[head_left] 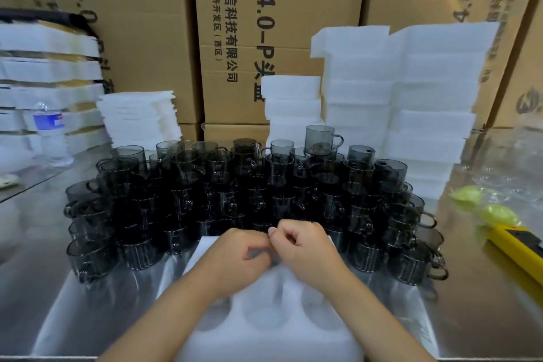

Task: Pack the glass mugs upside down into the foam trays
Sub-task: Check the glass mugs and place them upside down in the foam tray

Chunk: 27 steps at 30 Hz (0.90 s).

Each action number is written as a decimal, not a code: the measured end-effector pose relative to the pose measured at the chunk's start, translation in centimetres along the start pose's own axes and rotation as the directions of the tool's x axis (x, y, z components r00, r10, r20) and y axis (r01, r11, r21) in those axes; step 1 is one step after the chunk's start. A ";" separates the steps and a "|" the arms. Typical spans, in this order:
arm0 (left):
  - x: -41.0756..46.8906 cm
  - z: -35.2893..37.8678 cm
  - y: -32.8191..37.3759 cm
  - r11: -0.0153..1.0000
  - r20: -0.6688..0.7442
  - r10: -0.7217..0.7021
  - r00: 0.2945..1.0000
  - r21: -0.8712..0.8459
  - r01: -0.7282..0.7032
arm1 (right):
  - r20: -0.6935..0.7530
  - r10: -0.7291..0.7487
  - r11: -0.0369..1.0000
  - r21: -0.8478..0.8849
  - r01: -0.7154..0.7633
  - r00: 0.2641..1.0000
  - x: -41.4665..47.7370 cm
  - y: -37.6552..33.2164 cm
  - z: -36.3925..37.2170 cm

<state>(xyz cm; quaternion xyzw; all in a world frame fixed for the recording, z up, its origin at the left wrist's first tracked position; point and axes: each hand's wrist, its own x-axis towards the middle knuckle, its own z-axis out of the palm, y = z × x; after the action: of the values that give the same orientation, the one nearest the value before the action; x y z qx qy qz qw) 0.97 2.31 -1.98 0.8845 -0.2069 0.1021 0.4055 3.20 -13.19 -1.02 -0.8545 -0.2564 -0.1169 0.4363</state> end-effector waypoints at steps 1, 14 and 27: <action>0.0 -0.1 0.2 0.999 0.016 -0.023 1.000 -0.027 0.023 | 0.005 0.000 1.000 -0.001 0.000 1.000 0.0 0.0 0.0; 0.2 -0.6 0.3 0.957 -0.154 -0.207 0.966 -0.239 0.167 | 0.037 -0.004 1.000 0.002 0.004 0.999 -0.1 0.1 0.1; 0.4 -0.4 0.1 0.941 -0.032 -0.200 0.979 -0.285 0.183 | -0.359 -0.067 0.993 -0.113 0.028 0.931 3.0 -1.0 -3.6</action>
<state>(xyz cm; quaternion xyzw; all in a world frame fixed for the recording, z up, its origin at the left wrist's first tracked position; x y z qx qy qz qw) 1.27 2.45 -1.59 0.8306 -0.1200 0.0584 0.5407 5.32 -14.60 3.09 -0.8337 -0.1858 -0.2964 0.4273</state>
